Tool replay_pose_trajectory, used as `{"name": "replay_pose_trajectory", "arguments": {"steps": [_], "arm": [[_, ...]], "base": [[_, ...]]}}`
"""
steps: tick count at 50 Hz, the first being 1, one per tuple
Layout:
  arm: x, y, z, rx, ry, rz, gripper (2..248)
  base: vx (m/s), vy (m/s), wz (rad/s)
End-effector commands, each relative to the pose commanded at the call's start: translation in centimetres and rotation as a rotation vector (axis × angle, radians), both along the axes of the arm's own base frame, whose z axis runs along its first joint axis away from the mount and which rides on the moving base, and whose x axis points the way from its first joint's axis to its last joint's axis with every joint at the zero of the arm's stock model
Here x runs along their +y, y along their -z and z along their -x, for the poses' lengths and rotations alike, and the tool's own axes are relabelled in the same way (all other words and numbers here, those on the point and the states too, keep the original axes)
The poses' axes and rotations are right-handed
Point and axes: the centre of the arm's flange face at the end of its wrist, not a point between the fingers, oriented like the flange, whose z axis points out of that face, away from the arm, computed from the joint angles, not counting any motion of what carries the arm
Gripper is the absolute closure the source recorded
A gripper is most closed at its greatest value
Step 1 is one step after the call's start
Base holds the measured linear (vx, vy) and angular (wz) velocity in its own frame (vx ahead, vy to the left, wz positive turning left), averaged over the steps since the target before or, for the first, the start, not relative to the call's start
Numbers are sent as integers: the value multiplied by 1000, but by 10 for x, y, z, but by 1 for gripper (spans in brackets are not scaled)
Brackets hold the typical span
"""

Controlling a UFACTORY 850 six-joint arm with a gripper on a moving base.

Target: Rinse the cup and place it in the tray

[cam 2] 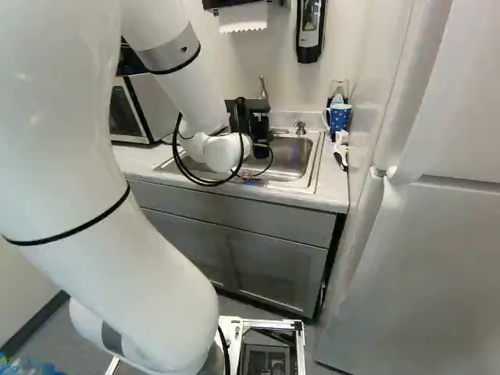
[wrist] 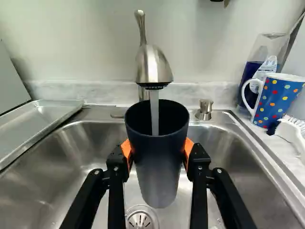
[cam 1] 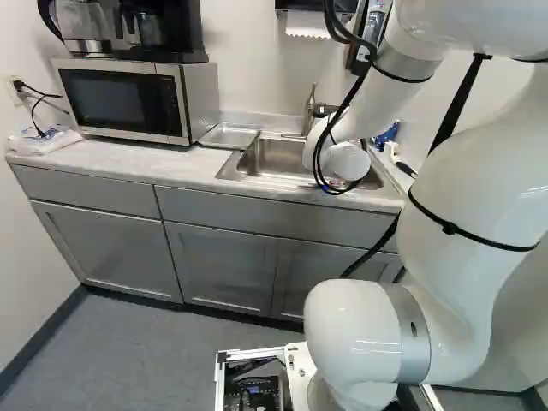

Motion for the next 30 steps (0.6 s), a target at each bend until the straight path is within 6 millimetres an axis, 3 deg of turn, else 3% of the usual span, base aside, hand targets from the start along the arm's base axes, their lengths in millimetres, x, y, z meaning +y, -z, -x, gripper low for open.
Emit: {"name": "replay_pose_trajectory", "arguments": {"steps": [30], "arm": [[0,0,0,0,0,0,127]], "base": [[0,0,0]]}}
